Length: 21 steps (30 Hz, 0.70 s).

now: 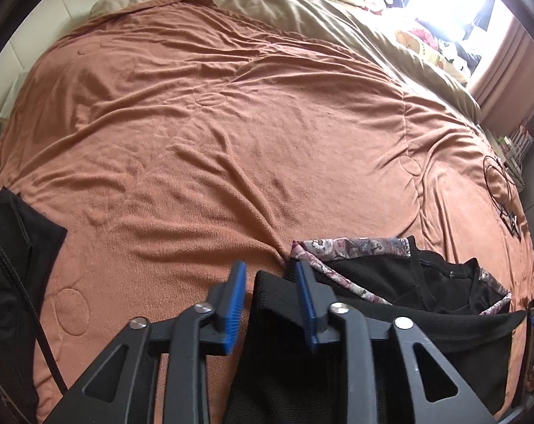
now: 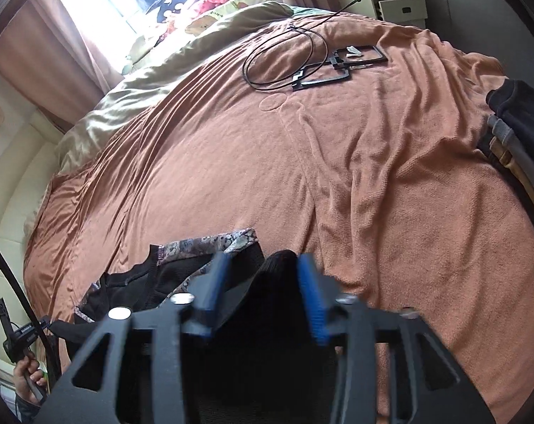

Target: Fold small clothes

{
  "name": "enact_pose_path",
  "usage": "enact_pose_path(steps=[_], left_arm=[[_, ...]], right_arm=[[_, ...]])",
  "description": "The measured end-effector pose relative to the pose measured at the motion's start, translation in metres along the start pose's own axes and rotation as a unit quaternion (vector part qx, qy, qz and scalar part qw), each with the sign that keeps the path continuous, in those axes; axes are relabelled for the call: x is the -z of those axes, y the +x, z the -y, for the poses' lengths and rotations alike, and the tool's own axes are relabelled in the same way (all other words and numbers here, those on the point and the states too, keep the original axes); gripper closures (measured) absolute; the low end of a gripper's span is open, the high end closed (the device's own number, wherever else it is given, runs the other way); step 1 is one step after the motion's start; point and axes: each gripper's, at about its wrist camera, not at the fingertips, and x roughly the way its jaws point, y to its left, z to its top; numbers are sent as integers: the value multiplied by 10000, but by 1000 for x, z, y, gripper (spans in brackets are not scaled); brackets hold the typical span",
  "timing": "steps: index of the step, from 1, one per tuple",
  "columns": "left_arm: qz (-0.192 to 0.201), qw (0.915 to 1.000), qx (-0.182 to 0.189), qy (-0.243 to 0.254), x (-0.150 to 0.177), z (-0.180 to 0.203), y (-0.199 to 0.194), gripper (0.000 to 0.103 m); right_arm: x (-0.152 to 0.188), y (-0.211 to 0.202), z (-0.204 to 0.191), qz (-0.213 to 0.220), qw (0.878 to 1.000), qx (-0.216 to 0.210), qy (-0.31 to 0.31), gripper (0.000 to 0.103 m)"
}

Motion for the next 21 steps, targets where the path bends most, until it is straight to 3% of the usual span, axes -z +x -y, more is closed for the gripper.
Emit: enact_pose_path(steps=[1,4,9,15,21], left_arm=[[29,10000,-14,66,2,0,-2,51],[-79,9993,-56,370,9,3,-1,47],[-561,9924,-109,1086,31,12,12,41],[-1034,9797,-426,1665,55,19,32,41],[-1283,9711,-763,1864,61,19,59,41]], right_arm=[[1,-3,0,46,10000,-35,-61,21],[6,-6,-4,-59,9993,4,-376,21],[18,3,-15,-501,9904,436,-1214,21],[35,25,-32,-1112,9704,719,-2019,21],[42,54,-41,-1427,9547,1158,-2339,21]])
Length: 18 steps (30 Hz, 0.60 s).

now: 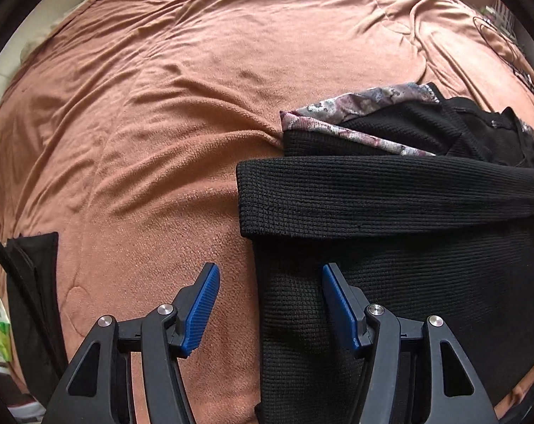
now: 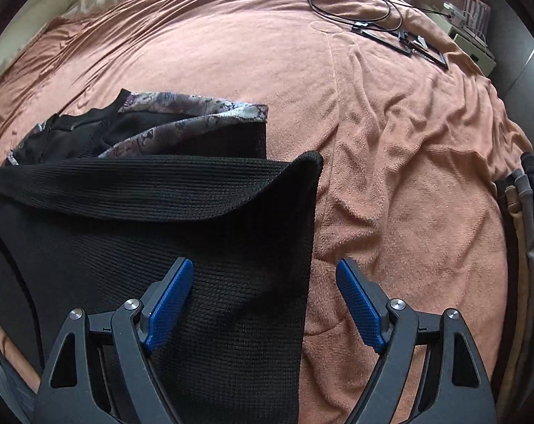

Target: Fold small clothes

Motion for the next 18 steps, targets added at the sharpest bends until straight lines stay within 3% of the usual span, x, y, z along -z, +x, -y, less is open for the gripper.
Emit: enact_pose_path(steps=[11,18], left_arm=[[193,9996,-227,-5,-46,2,17,39],[334,9988,-199,-285,-80,0,24,39]], right_arm=[[-41,37,4,-2,9989,333,319,21],[-74,57,10,114,9973,376,617,21]])
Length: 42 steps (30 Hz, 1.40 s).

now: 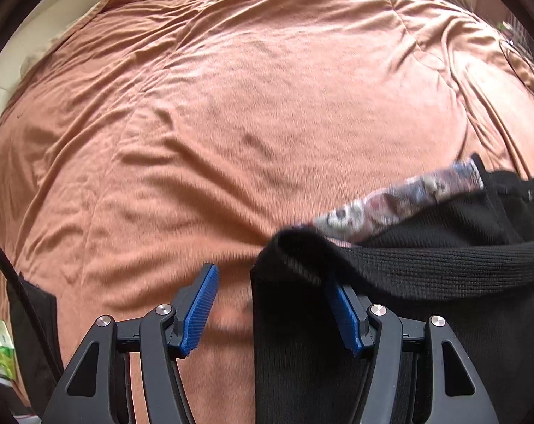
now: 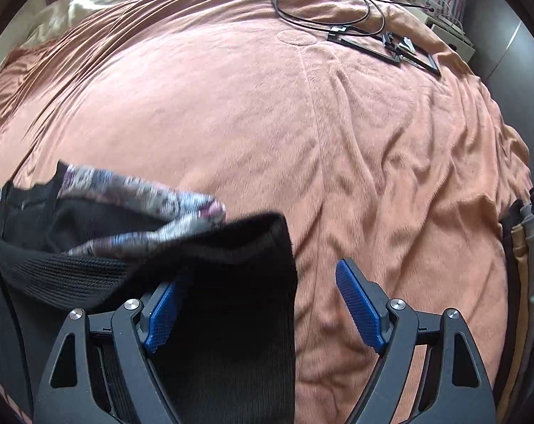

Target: Fold small clothes

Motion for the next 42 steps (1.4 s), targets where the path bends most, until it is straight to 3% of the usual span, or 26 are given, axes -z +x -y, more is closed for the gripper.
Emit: enact_pose_path(steps=[5,9,14,17,21,24,25,27,29,31,42], left_arm=[[275,9989,108,-352,-14,-11,-11,39],[285,9983,269,-421,-13,-19,-15,39],[212,9975,459,-489,-2,-30,-11,52],[133,9957,715,-565,3,-33,-3,62],[152,9959,714,-529,4,-29,5,66],[156,9946,826,-607,2,-29,9,79],[160,9942,868,-617,2,-29,11,88],[199,9940,904,-588,2,-25,10,93],[278,9945,848,-556,2,-22,6,95],[338,9943,832,-574,2,-24,1,95],[854,9929,641,-524,-2,-33,-44,96]], right_arm=[[-9,-14,-2,557,9984,36,105,21],[-1,-21,1,632,9979,-172,31,21],[6,-9,15,346,9980,-519,-64,43],[7,0,24,207,9971,-736,37,50],[3,19,34,45,9944,-1030,239,56],[-1,22,35,101,9937,-1080,293,60],[-3,24,35,106,9934,-1099,304,65],[-5,24,31,118,9928,-1152,293,76],[-7,19,28,190,9936,-1091,214,90],[-8,13,28,281,9948,-968,167,98],[-1,-38,30,759,9931,-867,200,101]])
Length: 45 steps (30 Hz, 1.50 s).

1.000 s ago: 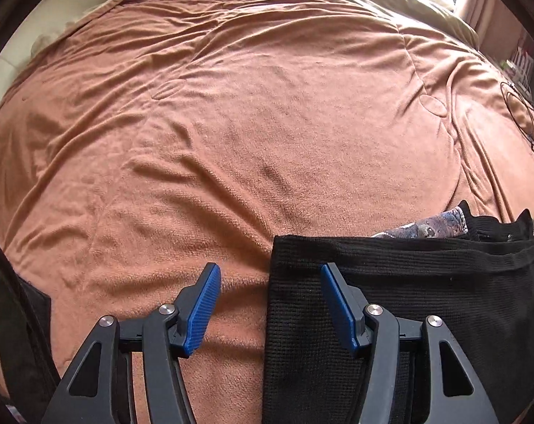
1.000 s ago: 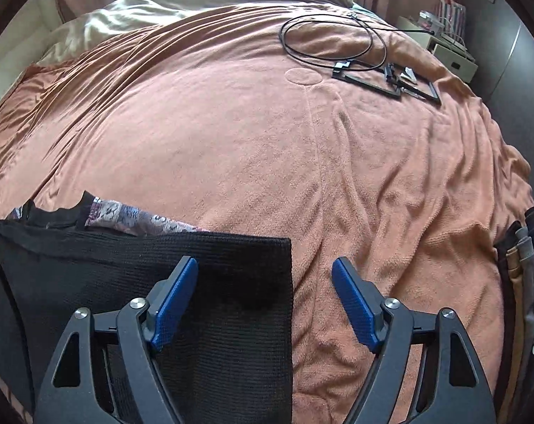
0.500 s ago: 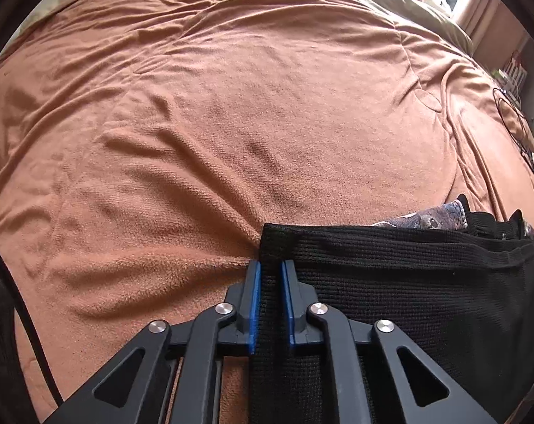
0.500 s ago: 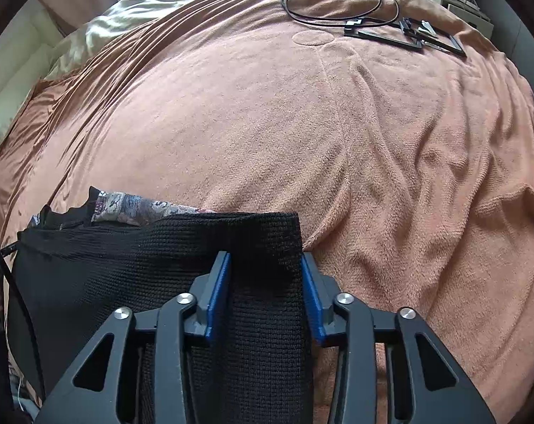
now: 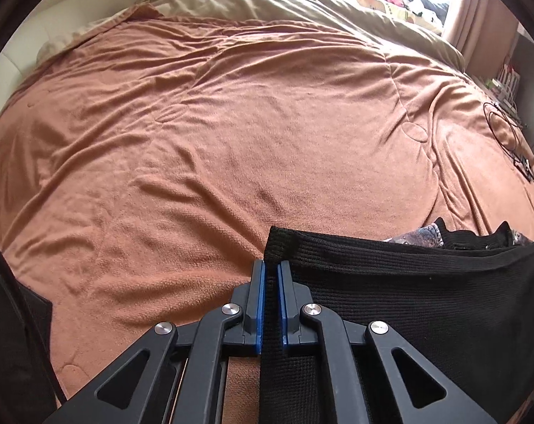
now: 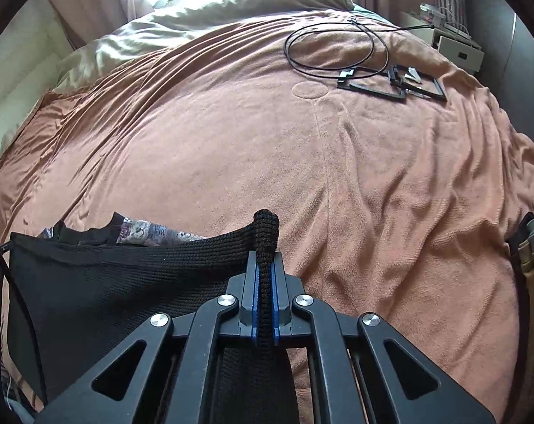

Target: Fold small clothes

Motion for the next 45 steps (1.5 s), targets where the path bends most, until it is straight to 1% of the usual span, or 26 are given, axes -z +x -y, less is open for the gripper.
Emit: enact_pose_path(steps=[3,7,18,20,21,23,24,25,26,27,28,29,36,38,45], left_arm=[[92,9999,-39,-21,-5,-1,-4,96],[74,9999,-48,-126,-13,-3,4,96],[-121,9996,-142,-216,-27,-3,45,96],[-231,9993,-160,-242,-29,-2,53,95],[-353,9989,-148,-282,-29,-2,58,94],[-452,9983,-202,-320,-28,-2,61,93],[-460,9982,-214,-325,-26,-2,60,89],[-459,9982,-201,-324,-24,-2,58,81],[-458,9983,-177,-320,-21,-3,56,76],[-459,9983,-165,-305,-19,-3,53,66],[-455,9984,-176,-281,-16,-3,51,61],[-445,9985,-189,-250,-12,-3,47,60],[-573,9982,-23,-157,25,2,21,60],[-610,9980,21,-140,38,4,14,60],[-744,9972,35,20,84,9,-7,60]], right_arm=[[-3,-5,-2,91,9999,87,-42,101],[-10,-3,-2,148,9998,159,-18,101],[-33,41,-3,-133,9988,481,-25,102],[-36,52,-4,-241,9980,583,-24,101],[-37,57,-5,-305,9973,663,3,99],[-40,62,-6,-353,9963,776,115,84],[-41,62,-6,-347,9961,805,127,78],[-41,59,-7,-315,9965,767,131,61],[-40,56,-9,-283,9972,678,124,51],[-38,52,-10,-246,9977,617,109,43],[-36,49,-10,-211,9979,607,99,43],[-33,45,-11,-224,9980,590,62,43],[1,17,-15,-429,9986,255,-148,43],[15,9,-18,-521,9983,168,-212,43],[63,-13,-9,-773,9966,206,-218,43]])
